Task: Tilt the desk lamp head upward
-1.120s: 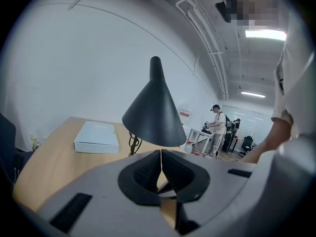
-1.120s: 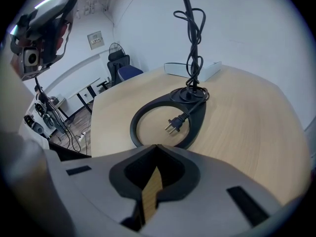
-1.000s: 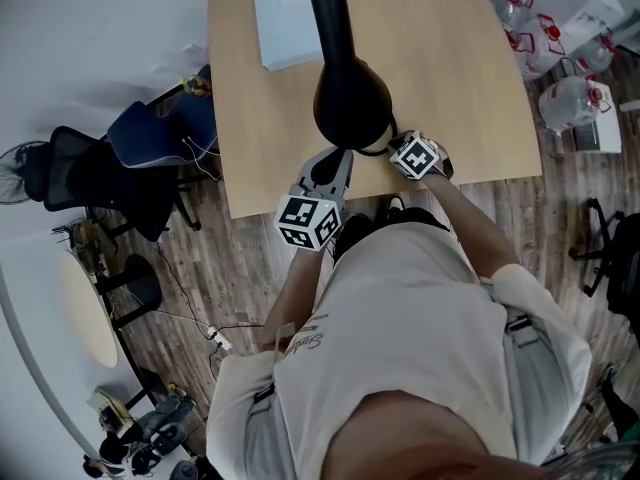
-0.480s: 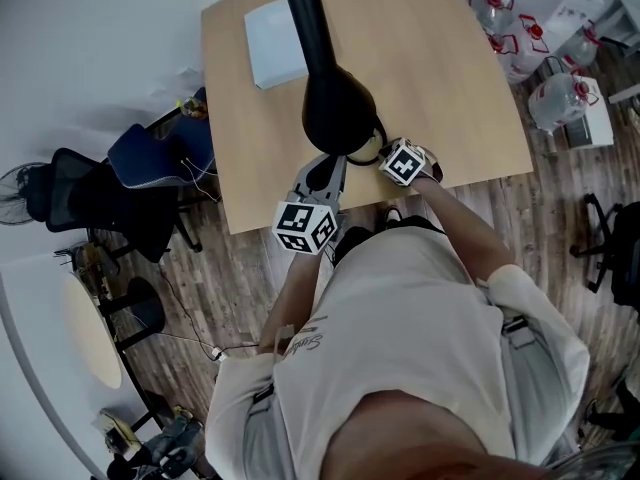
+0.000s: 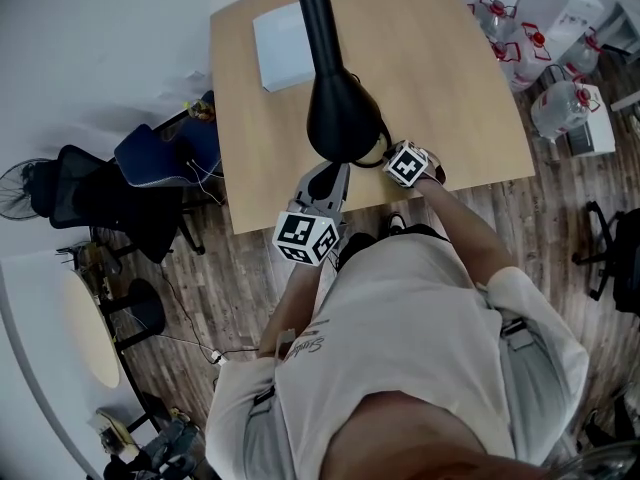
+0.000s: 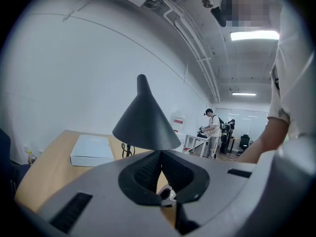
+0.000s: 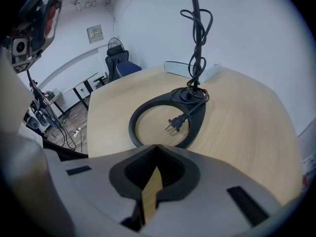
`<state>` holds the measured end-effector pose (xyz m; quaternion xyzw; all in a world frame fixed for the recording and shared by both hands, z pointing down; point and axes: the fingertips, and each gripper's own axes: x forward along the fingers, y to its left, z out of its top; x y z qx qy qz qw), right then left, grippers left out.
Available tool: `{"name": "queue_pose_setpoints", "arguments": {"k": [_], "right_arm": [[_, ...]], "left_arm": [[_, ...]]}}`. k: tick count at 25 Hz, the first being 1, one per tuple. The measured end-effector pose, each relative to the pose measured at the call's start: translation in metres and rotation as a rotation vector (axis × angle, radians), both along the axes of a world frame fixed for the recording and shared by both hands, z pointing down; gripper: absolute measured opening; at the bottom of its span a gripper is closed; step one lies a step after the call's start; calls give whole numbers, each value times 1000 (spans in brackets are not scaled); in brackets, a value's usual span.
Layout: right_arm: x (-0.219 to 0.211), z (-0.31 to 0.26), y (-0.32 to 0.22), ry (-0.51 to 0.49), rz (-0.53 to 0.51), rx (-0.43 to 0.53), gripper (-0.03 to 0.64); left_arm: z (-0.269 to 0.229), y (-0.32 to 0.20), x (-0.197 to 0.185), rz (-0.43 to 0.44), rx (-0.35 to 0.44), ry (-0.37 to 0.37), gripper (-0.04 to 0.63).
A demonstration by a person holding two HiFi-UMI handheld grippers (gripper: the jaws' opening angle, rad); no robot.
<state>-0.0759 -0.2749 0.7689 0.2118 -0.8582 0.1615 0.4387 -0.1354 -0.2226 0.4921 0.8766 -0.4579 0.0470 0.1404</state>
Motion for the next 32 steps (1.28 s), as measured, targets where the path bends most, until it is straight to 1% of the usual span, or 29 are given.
{"name": "queue_pose_setpoints", "arguments": {"k": [5, 10, 20, 26, 32], "right_arm": [[1, 3, 1, -10, 2, -8, -5], [1, 3, 0, 1, -11, 8, -5], [0, 2, 0, 0, 0, -11, -5], [-1, 2, 0, -2, 3, -4, -5], [1, 4, -1, -1, 9, -21, -5]], "left_arm": [[-22, 14, 0, 14, 33, 20, 15], [-42, 25, 1, 9, 69, 23, 15], [-82, 36, -1, 23, 101, 17, 15], [-101, 41, -1, 27, 109, 50, 15], [-128, 42, 0, 28, 114, 75, 15]]}}
